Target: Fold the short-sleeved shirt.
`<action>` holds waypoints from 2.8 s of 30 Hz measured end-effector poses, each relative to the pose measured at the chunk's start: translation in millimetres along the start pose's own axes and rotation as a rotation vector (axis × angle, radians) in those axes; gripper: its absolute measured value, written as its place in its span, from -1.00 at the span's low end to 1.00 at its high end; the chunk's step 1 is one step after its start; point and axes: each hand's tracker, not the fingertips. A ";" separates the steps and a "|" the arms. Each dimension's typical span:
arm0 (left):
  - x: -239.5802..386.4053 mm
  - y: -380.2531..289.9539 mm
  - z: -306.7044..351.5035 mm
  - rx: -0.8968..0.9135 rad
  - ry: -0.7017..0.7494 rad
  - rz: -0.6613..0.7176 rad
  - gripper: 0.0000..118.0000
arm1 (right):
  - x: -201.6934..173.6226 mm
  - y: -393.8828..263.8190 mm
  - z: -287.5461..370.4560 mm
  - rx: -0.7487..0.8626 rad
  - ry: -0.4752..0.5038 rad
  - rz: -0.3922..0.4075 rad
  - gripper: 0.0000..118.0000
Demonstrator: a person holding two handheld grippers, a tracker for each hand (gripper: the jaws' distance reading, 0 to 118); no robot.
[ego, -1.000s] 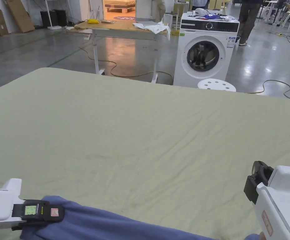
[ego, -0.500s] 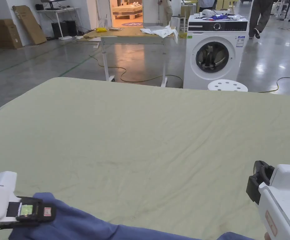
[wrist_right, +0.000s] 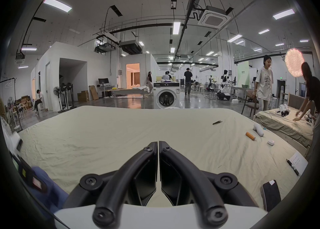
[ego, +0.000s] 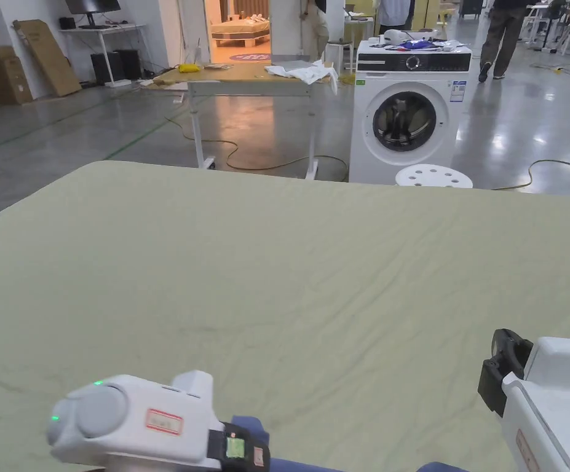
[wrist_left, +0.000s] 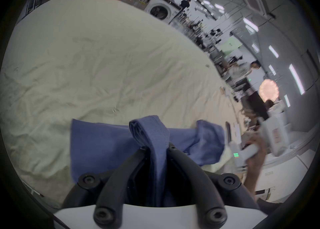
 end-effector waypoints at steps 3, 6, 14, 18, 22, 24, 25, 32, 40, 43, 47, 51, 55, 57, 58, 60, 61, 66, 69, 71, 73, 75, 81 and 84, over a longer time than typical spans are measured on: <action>6.6 4.4 -25.3 -0.070 0.119 -0.064 -0.87 | 8.1 -0.5 2.6 -0.007 -0.019 0.004 -0.99; 14.7 -3.3 -42.9 -0.078 0.155 -0.057 -0.78 | 15.5 -1.2 5.4 -0.013 -0.038 0.006 -0.99; 29.8 -5.4 -35.9 -0.042 0.078 -0.059 -0.08 | 21.6 -2.9 8.3 -0.024 -0.052 0.013 -0.99; 31.6 -5.0 -19.1 0.018 0.000 -0.072 -0.34 | 21.0 -2.9 10.7 -0.023 -0.048 0.020 -0.99; 23.6 -7.8 -4.0 0.083 -0.043 -0.045 -0.71 | 21.3 -3.2 12.9 -0.022 -0.047 0.023 -0.99; 20.2 -8.0 4.4 0.102 0.023 -0.054 -0.75 | 21.9 -3.8 13.8 -0.023 -0.048 0.020 -0.99; 18.1 -8.2 7.2 0.095 0.066 -0.060 -0.82 | 22.1 -4.1 13.9 -0.025 -0.048 0.020 -0.99; 20.3 -17.6 -32.3 -0.120 0.101 -0.141 -0.88 | 21.8 -8.9 11.9 -0.038 -0.046 0.027 -0.99; 30.2 -34.2 -71.6 -0.074 0.010 -0.178 -0.88 | 18.2 -14.8 10.1 -0.053 -0.037 0.021 -0.99; 25.5 -38.4 -75.0 -0.055 -0.005 -0.177 -0.88 | 16.8 -14.6 10.0 -0.052 -0.036 0.017 -0.99; 22.9 -40.2 -69.4 -0.036 -0.049 -0.199 -0.88 | 15.6 -14.8 10.2 -0.038 -0.030 0.011 -0.99; 15.5 -41.3 -51.7 -0.038 -0.138 -0.187 -0.88 | 14.7 -12.4 12.4 -0.008 -0.029 0.008 -0.99; -15.5 -37.2 -8.7 0.071 -0.148 -0.137 -0.52 | 14.5 -8.2 12.7 -0.003 -0.026 0.017 -0.99; -46.8 -37.1 13.8 0.122 -0.138 -0.063 -0.14 | 14.8 -7.3 12.6 0.000 -0.026 0.017 -0.99; -60.0 -39.0 22.2 0.138 -0.120 -0.023 0.08 | 14.9 -7.0 12.4 0.000 -0.026 0.017 -0.99; -93.0 -38.7 36.0 0.170 -0.094 0.028 0.20 | 14.9 -6.5 12.2 0.001 -0.026 0.016 -0.99; -104.7 -38.0 35.7 0.171 -0.109 0.035 0.20 | 14.8 -6.5 12.2 0.002 -0.025 0.014 -0.99; -160.0 -50.0 9.0 0.099 -0.218 0.171 0.20 | 14.3 -7.4 10.8 -0.005 -0.024 0.012 -0.99; -164.9 -62.9 -29.3 0.032 -0.335 0.219 0.19 | 14.0 -7.9 9.8 -0.007 -0.026 0.008 -0.99; -163.4 -66.9 -53.6 0.048 -0.458 0.238 0.19 | 14.0 -7.6 10.1 -0.010 -0.024 0.005 -0.99; -173.9 -64.6 -76.4 0.046 -0.529 0.266 0.11 | 13.8 -7.6 10.2 -0.012 -0.023 0.005 -0.99; -169.8 -61.1 -82.4 0.055 -0.503 0.242 -0.36 | 13.6 -7.0 10.7 -0.014 -0.024 0.009 -0.99; -169.7 -54.7 -70.5 0.075 -0.431 0.191 -0.83 | 15.9 -5.7 11.7 -0.016 -0.028 0.014 -0.99; -152.4 -49.8 -50.9 0.113 -0.435 0.163 -0.87 | 17.1 -4.7 11.9 -0.014 -0.030 0.016 -0.99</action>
